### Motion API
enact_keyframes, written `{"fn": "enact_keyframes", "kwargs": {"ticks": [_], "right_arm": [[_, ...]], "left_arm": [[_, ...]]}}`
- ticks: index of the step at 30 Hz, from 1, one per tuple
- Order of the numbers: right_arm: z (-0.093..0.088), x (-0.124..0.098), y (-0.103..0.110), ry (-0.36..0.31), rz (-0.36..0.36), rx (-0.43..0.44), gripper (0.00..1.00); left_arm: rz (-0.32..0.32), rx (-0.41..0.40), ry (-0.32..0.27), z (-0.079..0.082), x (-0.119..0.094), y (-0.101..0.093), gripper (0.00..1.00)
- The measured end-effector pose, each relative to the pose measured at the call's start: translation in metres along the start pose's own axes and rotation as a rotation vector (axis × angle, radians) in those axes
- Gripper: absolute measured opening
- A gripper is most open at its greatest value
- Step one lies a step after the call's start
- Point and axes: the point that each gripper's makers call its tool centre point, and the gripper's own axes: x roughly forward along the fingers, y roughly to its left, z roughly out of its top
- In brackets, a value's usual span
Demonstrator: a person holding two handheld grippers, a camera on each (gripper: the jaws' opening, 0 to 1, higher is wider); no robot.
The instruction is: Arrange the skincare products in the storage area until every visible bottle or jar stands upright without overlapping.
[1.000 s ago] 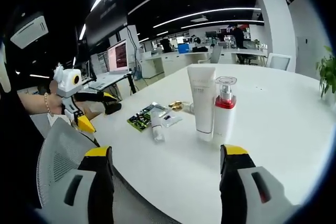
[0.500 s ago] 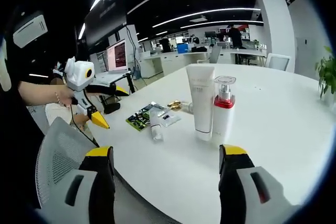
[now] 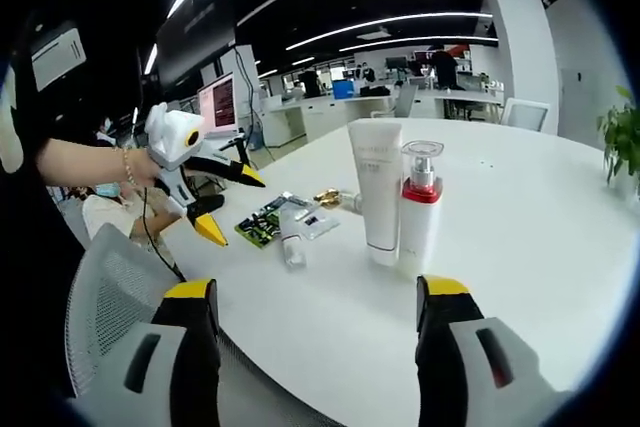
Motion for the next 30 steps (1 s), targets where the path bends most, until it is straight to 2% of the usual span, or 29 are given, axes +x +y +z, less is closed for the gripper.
{"fn": "enact_keyframes", "kwargs": {"ticks": [6, 14, 20, 26, 30], "right_arm": [[-0.002, 0.001, -0.003, 0.008, -0.013, 0.007, 0.8], [-0.004, 0.002, -0.009, 0.013, -0.036, 0.022, 0.8], [-0.005, 0.001, -0.011, 0.019, -0.051, 0.027, 0.8], [-0.006, 0.002, -0.014, 0.026, -0.065, 0.034, 0.8], [-0.007, 0.001, -0.015, 0.027, -0.075, 0.039, 0.8]], "left_arm": [[-0.023, 0.05, 0.033, -0.002, 0.015, 0.01, 0.69], [-0.071, 0.129, 0.076, -0.002, 0.032, 0.013, 0.62], [-0.087, 0.167, 0.127, -0.01, 0.048, 0.019, 0.58], [-0.116, 0.188, 0.151, -0.016, 0.061, 0.023, 0.54], [-0.142, 0.205, 0.17, -0.019, 0.072, 0.022, 0.48]]}}
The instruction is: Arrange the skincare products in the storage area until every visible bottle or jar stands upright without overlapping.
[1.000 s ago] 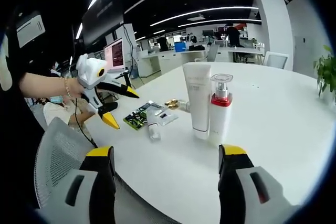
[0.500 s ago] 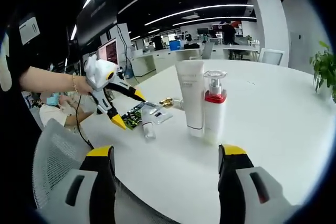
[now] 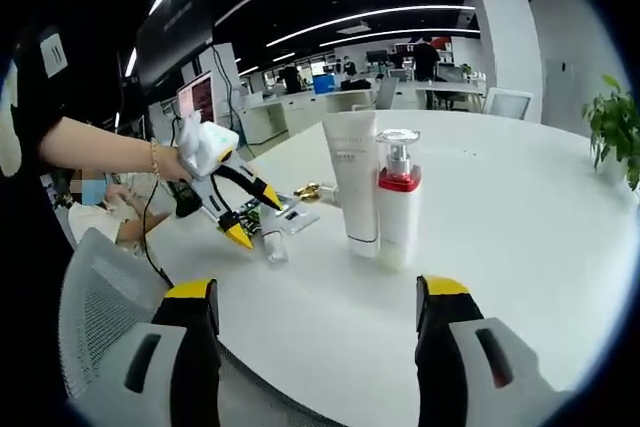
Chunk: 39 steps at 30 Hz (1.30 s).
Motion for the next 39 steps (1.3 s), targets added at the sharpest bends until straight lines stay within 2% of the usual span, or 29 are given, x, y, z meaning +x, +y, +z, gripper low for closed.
{"fn": "enact_keyframes", "kwargs": {"ticks": [9, 13, 17, 23, 24, 33, 36, 39], "right_arm": [[-0.002, 0.001, -0.001, 0.01, -0.006, -0.001, 0.8], [-0.002, 0.001, -0.001, 0.013, -0.007, -0.001, 0.8], [-0.003, 0.001, -0.001, 0.016, -0.007, -0.001, 0.8], [-0.004, 0.001, -0.002, 0.017, -0.005, 0.001, 0.8], [-0.004, 0.002, -0.002, 0.017, -0.005, 0.002, 0.8], [-0.003, 0.002, -0.001, 0.015, -0.001, 0.004, 0.81], [-0.003, 0.002, -0.001, 0.013, 0.001, 0.007, 0.81], [-0.003, 0.002, 0.0, 0.015, 0.005, 0.006, 0.81]], "left_arm": [[-0.009, 0.016, 0.022, -0.001, 0.006, 0.006, 0.41], [-0.014, 0.017, 0.038, -0.006, 0.009, 0.006, 0.34], [-0.013, 0.005, 0.026, -0.005, 0.009, 0.007, 0.27], [-0.009, -0.011, 0.04, -0.008, 0.012, 0.008, 0.27], [-0.005, -0.042, 0.054, -0.009, 0.012, 0.009, 0.27], [-0.007, -0.192, 0.026, -0.008, 0.01, 0.007, 0.26], [0.004, -0.196, 0.019, -0.008, 0.007, 0.008, 0.26], [0.007, -0.26, -0.022, -0.003, 0.004, 0.005, 0.26]]}}
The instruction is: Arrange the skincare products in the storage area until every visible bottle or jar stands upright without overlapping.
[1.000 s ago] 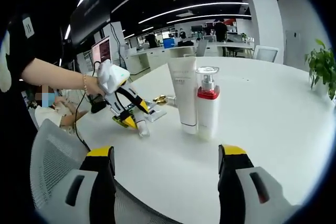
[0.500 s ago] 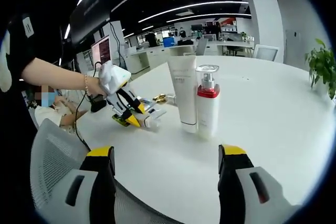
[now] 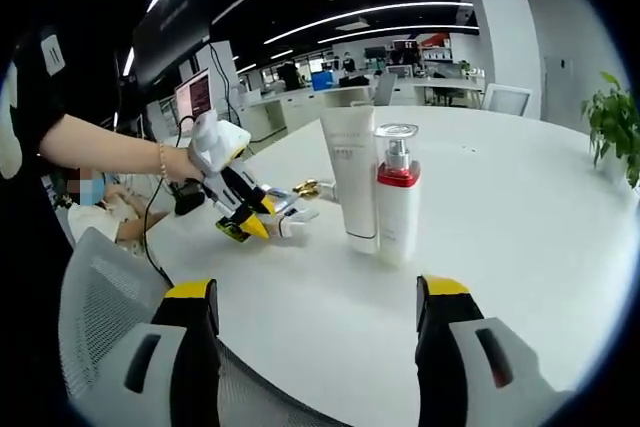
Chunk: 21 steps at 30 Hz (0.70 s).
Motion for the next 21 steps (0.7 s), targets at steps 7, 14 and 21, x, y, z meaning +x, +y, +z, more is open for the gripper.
{"fn": "enact_keyframes", "kwargs": {"ticks": [7, 14, 21], "right_arm": [[0.002, 0.0, 0.003, -0.007, 0.014, -0.005, 0.8], [0.003, 0.0, 0.005, -0.014, 0.028, -0.007, 0.8], [0.004, 0.0, 0.011, -0.025, 0.062, -0.003, 0.78]], "left_arm": [[-0.02, -0.165, -0.149, 0.025, -0.019, -0.008, 0.26], [-0.037, -0.228, -0.222, 0.044, -0.046, -0.03, 0.26], [-0.05, -0.302, -0.327, 0.061, -0.068, -0.042, 0.26]]}}
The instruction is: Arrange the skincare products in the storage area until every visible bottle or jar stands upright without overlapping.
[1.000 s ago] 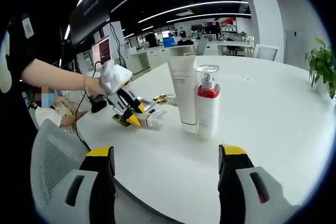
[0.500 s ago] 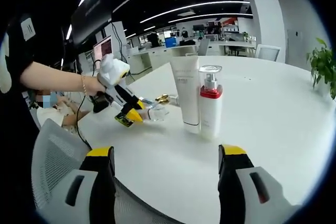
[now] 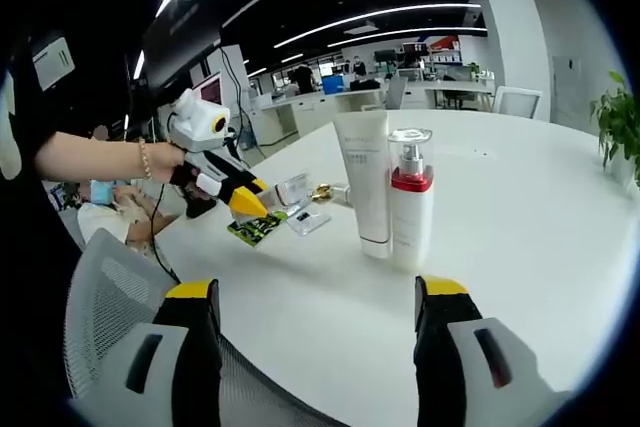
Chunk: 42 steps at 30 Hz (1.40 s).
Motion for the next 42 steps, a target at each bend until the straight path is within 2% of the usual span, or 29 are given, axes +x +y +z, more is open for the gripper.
{"fn": "enact_keyframes", "kwargs": {"ticks": [4, 7, 11, 13, 14, 15, 16, 18, 20, 25, 26, 28, 30, 34, 39, 42], "right_arm": [[-0.002, 0.0, 0.005, 0.011, 0.029, 0.005, 0.7], [-0.001, 0.0, 0.008, 0.0, 0.044, 0.011, 0.71], [0.002, -0.001, 0.011, -0.013, 0.068, 0.028, 0.71], [0.008, -0.002, 0.013, -0.044, 0.091, 0.064, 0.71], [0.015, -0.003, 0.014, -0.083, 0.119, 0.115, 0.73], [0.023, -0.006, 0.016, -0.126, 0.129, 0.166, 0.73], [0.025, -0.007, 0.017, -0.139, 0.129, 0.183, 0.73], [0.039, -0.01, 0.015, -0.224, 0.156, 0.274, 0.73], [0.046, -0.012, 0.017, -0.258, 0.172, 0.317, 0.72], [0.058, -0.008, 0.035, -0.267, 0.248, 0.333, 0.71], [0.067, -0.007, 0.043, -0.289, 0.283, 0.348, 0.7], [0.075, -0.005, 0.05, -0.301, 0.305, 0.355, 0.68], [0.091, -0.004, 0.061, -0.339, 0.35, 0.382, 0.67], [0.108, -0.001, 0.075, -0.365, 0.416, 0.419, 0.61], [0.115, 0.002, 0.097, -0.35, 0.486, 0.404, 0.53], [0.117, 0.005, 0.103, -0.35, 0.506, 0.415, 0.49]], "left_arm": [[-0.018, -0.023, -0.038, 0.003, -0.005, -0.012, 0.26], [-0.028, -0.038, -0.062, 0.003, -0.01, -0.02, 0.26], [-0.062, -0.105, -0.128, 0.009, -0.017, -0.029, 0.26], [-0.081, -0.139, -0.164, 0.013, -0.022, -0.033, 0.26], [-0.101, -0.167, -0.187, 0.016, -0.025, -0.038, 0.26], [-0.112, -0.176, -0.199, 0.017, -0.027, -0.04, 0.26], [-0.115, -0.18, -0.215, 0.02, -0.03, -0.042, 0.26], [-0.138, -0.191, -0.245, 0.026, -0.036, -0.048, 0.26], [-0.161, -0.202, -0.266, 0.031, -0.04, -0.053, 0.26], [-0.218, -0.227, -0.349, 0.048, -0.054, -0.069, 0.26], [-0.231, -0.233, -0.36, 0.05, -0.056, -0.072, 0.26], [-0.252, -0.24, -0.379, 0.053, -0.06, -0.08, 0.26], [-0.268, -0.239, -0.391, 0.056, -0.063, -0.091, 0.26], [-0.304, -0.254, -0.416, 0.057, -0.068, -0.108, 0.26], [-0.342, -0.28, -0.451, 0.058, -0.074, -0.122, 0.26], [-0.371, -0.295, -0.478, 0.061, -0.078, -0.128, 0.26]]}}
